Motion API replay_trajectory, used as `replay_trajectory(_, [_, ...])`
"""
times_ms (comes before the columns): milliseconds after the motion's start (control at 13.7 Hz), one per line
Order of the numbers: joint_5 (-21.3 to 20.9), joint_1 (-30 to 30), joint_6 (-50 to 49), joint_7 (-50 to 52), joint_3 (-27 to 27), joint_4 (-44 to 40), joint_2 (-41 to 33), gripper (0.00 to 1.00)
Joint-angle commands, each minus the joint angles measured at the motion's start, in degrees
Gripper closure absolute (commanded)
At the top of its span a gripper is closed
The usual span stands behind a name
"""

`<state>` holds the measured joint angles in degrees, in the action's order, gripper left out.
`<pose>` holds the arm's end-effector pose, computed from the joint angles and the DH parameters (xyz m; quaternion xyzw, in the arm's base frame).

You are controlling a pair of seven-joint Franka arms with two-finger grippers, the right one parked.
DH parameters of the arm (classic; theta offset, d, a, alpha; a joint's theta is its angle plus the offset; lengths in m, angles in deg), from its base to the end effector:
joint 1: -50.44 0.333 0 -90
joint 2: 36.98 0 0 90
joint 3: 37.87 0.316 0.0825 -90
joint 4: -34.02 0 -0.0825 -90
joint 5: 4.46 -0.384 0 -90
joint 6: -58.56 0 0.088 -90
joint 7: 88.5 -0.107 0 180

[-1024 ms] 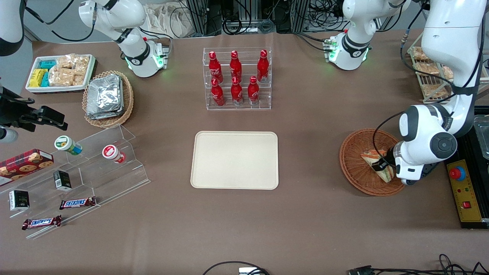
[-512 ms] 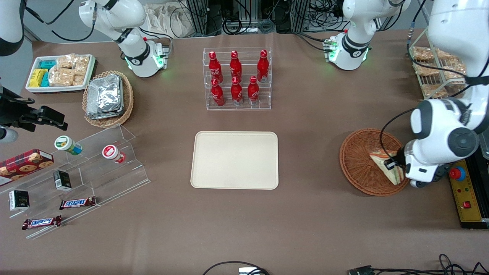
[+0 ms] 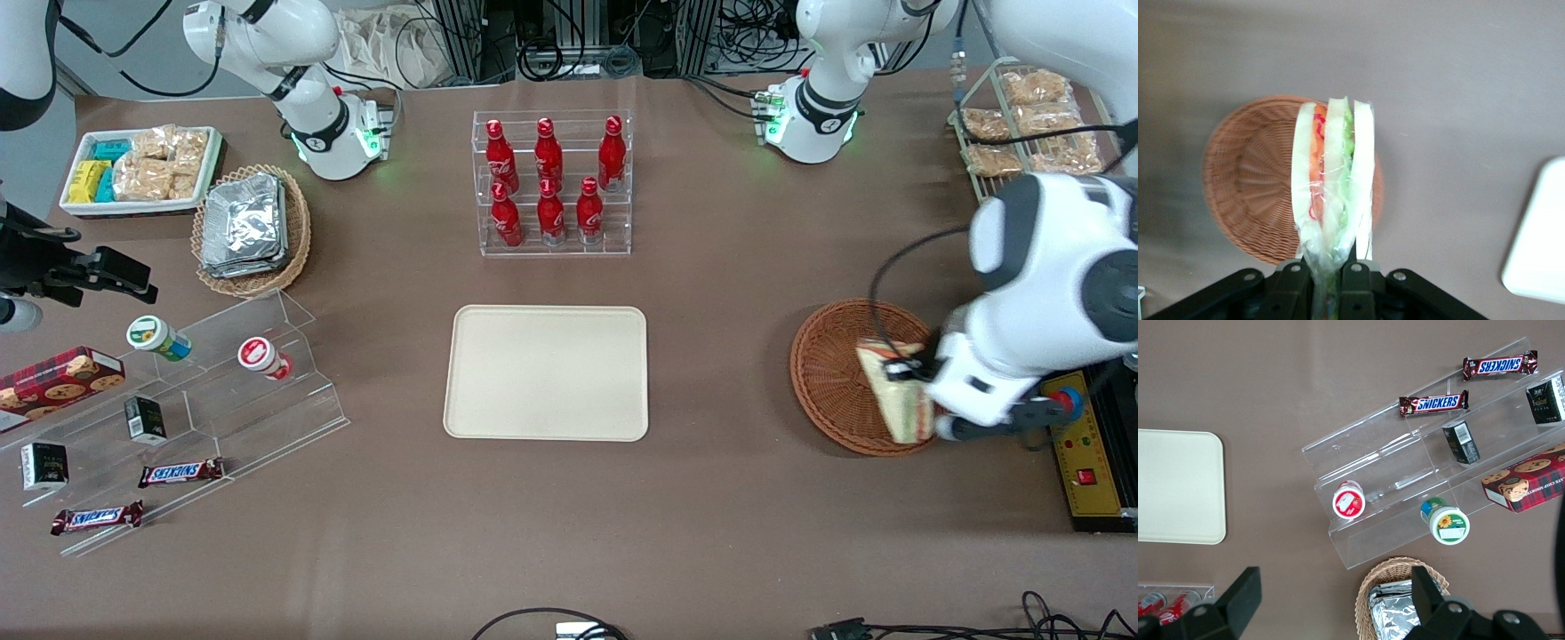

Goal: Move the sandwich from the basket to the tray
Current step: 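Carry the sandwich with the left gripper over to the cream tray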

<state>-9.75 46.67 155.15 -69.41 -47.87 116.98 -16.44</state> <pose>0.6415 -0.1317 0.4766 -0.9973 -0.0421 0.0510 0.0304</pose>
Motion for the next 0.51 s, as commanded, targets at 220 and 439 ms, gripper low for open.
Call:
replay_trajectory(220, [4.05, -16.24, -0.53, 4.96, 0.34, -4.11, 7.91, 1.00])
replay_trajectory(439, [4.32, -22.31, 7.00, 8.23, 0.34, -6.40, 14.95, 1.00])
